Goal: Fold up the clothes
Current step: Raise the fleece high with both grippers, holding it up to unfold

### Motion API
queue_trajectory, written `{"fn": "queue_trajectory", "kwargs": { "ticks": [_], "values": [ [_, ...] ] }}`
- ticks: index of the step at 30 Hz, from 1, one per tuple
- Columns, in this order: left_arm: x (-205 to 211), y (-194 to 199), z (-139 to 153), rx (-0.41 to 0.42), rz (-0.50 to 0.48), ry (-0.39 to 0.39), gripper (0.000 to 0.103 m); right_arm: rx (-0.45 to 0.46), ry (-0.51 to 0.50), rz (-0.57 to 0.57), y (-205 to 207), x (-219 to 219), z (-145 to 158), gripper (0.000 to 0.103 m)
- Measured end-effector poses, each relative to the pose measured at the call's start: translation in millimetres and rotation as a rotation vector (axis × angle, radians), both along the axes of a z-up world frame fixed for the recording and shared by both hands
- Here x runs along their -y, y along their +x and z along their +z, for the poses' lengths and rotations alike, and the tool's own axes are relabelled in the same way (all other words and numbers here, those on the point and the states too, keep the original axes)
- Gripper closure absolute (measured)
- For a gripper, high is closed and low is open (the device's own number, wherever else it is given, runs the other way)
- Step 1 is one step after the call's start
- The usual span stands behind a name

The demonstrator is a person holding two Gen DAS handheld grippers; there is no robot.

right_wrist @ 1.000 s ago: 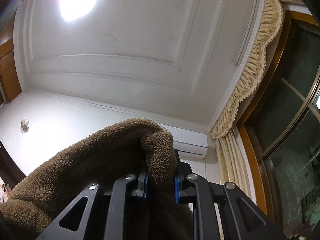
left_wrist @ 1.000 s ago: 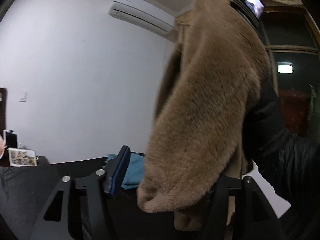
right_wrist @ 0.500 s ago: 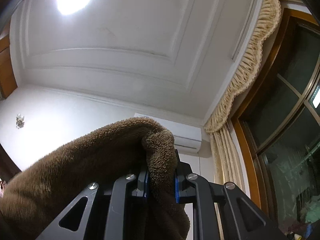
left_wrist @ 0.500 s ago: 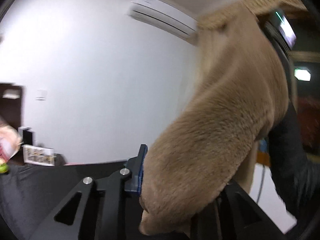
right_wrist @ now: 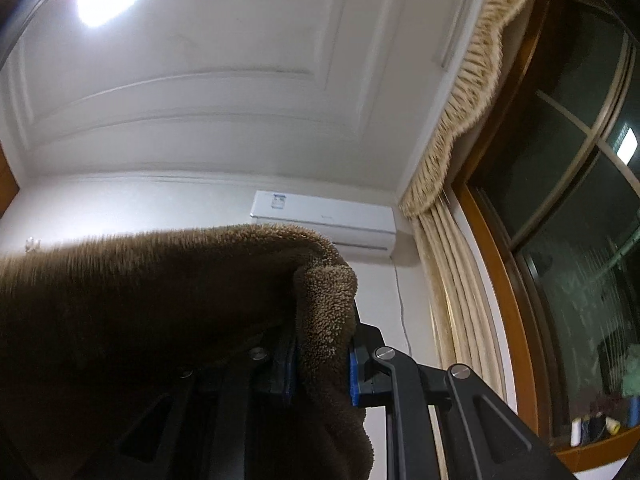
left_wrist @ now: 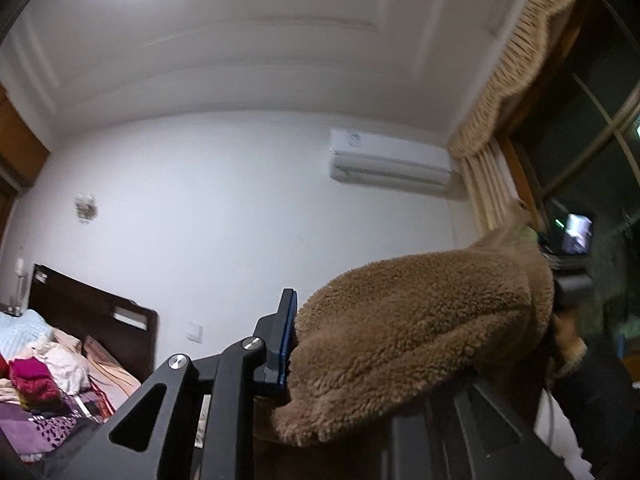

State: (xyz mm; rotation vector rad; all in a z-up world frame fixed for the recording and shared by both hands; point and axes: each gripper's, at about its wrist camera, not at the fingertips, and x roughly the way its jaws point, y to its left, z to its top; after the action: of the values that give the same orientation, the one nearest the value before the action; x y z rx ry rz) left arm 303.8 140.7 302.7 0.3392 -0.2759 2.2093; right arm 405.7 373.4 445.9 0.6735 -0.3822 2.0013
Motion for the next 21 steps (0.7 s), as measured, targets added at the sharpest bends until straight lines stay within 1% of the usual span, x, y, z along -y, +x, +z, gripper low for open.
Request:
{"fn": "queue_trajectory", "kwargs": {
  "ticks": [1,2,3,5,6,7,10,12,14,15,16,19,21],
  "values": [
    [-9,1,-5,0.024,-0.04,-0.024,0.081,-0.005,-0.013,-0.002,3,-4,1,0.084],
    [-24,-6,-11,0.07,-0.11,-0.078,0.081,-0.012,-0.023,-0.007,6,-8,2,0.084],
    [-25,3,-14,0.108,-0.164,-0.116,0.081,-0.02,-0.035,-0.012,9,-12,3,0.084],
    [-41,3,-25,0.179,-0.251,-0.169,0.081,-0.029,-0.048,-0.023,15,-18,4,0.084],
    [-46,-1,-28,0.208,-0.278,-0.177,0.081,-0.032,-0.052,-0.031,17,-20,4,0.084],
    [-39,-3,-26,0.215,-0.274,-0.148,0.081,-0.03,-0.052,-0.042,19,-22,4,0.084],
    [-10,-10,-18,0.223,-0.245,-0.037,0.081,-0.01,-0.048,-0.051,22,-23,0,0.084],
    [15,-11,-8,0.197,-0.191,0.038,0.081,0.002,-0.028,-0.051,22,-20,-2,0.084],
    [26,-11,-1,0.167,-0.113,0.079,0.081,0.005,0.013,-0.054,18,-10,-9,0.084],
    [31,-4,1,0.127,-0.028,0.101,0.081,0.003,0.035,-0.052,17,-3,-13,0.084],
    [37,-2,5,0.103,0.018,0.117,0.081,0.0,0.06,-0.047,16,4,-16,0.084],
    [54,1,17,0.045,0.123,0.159,0.081,-0.01,0.118,-0.033,15,20,-23,0.084],
    [66,3,25,0.006,0.194,0.186,0.08,-0.015,0.134,-0.013,18,24,-24,0.084]
  ]
}}
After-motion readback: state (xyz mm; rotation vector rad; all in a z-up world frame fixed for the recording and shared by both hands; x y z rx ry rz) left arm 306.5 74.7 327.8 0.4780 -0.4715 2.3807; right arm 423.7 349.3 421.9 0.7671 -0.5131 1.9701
